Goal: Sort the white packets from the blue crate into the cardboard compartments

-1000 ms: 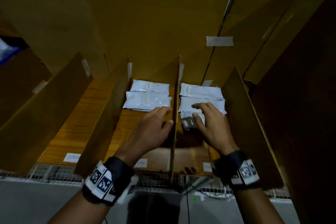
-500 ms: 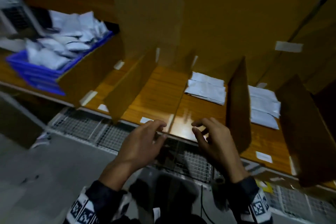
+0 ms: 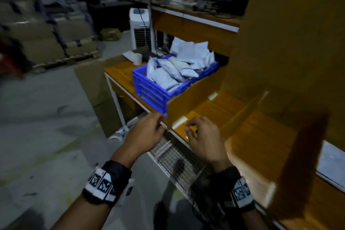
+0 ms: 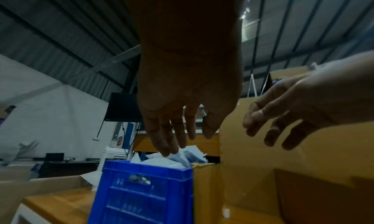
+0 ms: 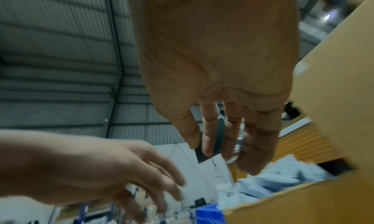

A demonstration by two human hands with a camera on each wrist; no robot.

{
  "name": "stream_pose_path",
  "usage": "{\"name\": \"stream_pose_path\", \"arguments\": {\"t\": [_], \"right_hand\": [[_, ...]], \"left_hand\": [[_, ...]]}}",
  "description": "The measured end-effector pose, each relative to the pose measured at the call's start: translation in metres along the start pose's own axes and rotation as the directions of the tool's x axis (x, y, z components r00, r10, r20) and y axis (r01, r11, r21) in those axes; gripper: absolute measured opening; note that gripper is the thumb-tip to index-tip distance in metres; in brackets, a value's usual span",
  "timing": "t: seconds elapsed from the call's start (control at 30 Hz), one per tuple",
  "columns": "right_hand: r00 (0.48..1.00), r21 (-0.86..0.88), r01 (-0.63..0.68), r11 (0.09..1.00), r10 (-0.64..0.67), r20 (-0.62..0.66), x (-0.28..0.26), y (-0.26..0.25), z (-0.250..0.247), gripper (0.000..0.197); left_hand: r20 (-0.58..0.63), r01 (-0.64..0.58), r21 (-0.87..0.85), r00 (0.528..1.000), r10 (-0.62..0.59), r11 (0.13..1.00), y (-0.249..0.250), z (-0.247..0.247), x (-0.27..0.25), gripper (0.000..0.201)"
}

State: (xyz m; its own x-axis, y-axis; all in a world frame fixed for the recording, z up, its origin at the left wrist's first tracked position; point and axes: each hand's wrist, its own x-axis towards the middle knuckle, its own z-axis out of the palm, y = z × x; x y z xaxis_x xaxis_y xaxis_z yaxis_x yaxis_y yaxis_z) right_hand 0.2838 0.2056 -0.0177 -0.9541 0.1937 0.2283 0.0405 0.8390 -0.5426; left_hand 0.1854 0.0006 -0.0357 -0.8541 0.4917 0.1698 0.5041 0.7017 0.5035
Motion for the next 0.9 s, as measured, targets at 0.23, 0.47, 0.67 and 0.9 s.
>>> {"name": "stream_pose_path", "arguments": {"t": [0.23,0.47,0.67,0.9], "right_hand": [[0.997,0.024,-0.063,0.998,0.063,0.039,0.146,-0.020,0.073,0.022],[0.988,-0.126,-0.117,0.985,0.128,0.086,0.236,0.003,0.114,0.038],[0.965,-0.306,-0.196,0.932,0.239,0.110,0.264,0.020,0.140,0.055],[0.921,-0.400,-0.312,0.862,0.378,0.095,0.289,0.008,0.135,0.062]], "left_hand": [[0.102,-0.033,0.209,0.995,0.012,0.977,-0.101,-0.009,0.151,0.054],[0.228,-0.109,0.264,0.972,0.048,0.958,-0.150,-0.008,0.244,0.063],[0.271,-0.268,0.278,0.943,0.193,0.922,-0.177,-0.005,0.284,0.037],[0.266,-0.342,0.261,0.924,0.274,0.903,-0.183,-0.028,0.351,0.017]]}}
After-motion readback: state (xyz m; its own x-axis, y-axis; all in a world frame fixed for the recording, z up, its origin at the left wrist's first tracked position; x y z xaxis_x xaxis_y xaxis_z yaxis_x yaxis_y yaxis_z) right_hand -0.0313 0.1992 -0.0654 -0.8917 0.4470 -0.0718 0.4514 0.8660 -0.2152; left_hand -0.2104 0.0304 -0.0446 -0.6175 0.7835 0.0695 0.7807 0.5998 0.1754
